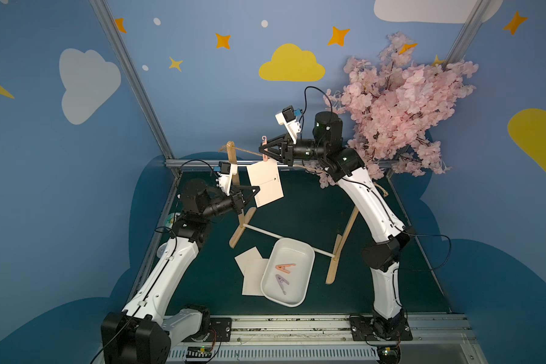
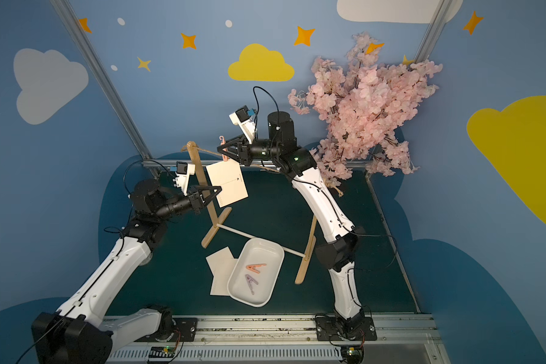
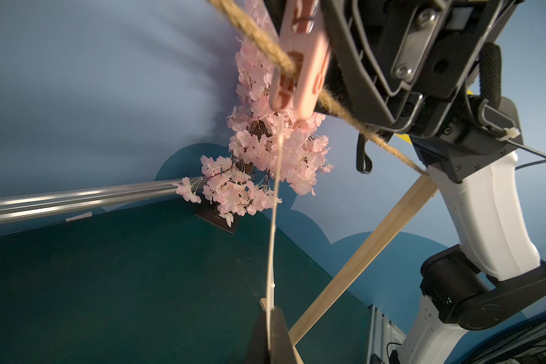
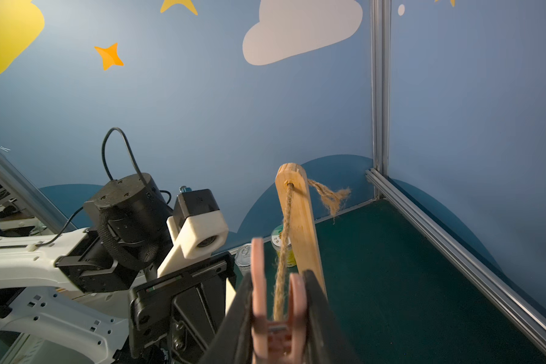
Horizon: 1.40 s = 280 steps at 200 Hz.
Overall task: Remove the postcards from the strings
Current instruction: Remove the clamp from the clothesline.
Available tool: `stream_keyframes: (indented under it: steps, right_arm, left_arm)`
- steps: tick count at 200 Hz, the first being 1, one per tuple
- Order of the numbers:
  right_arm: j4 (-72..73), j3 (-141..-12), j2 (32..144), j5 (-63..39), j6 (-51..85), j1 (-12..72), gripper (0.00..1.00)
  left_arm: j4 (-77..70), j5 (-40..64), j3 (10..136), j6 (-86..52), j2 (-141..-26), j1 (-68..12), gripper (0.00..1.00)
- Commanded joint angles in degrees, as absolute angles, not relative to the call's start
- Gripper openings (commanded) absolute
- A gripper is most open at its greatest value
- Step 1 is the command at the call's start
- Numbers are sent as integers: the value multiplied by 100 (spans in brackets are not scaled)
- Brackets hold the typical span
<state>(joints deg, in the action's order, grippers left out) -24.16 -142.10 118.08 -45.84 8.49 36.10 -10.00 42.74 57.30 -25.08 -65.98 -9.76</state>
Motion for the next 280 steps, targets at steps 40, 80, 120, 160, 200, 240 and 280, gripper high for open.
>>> stream_keyframes:
  steps: [40,80,120,160,200,240,280]
  right_arm:
    - [-1612,-13391,11064,-4035,548,3595,0]
    - [-1584,-13386,11074,-3830,391,3651,0]
    - [-1622,-13438,11155,-3632,184,3725,0]
    - [-1492,-13441,11100,-3601,191,3735,0]
    - [-1212,-12947,10657,-3721,174,3813,0]
    - [-1156,-12228,10059,-3956,176,3935,0]
    - [-624,-11197,9292,-3913,156,4083,0]
  left_arm:
    - [-915,4211,5643,-2452,-6481,-972,3]
    - [-853,4188,5618,-2408,-6434,-969,3]
    - [-743,4140,5614,-2330,-6378,-969,3]
    - [-659,4064,5583,-2281,-6309,-970,3]
    - [-522,3817,5433,-2324,-6167,-967,3]
    - [123,3429,5372,-2421,-5911,-969,3]
    - [462,3218,5149,-2505,-5488,-967,3]
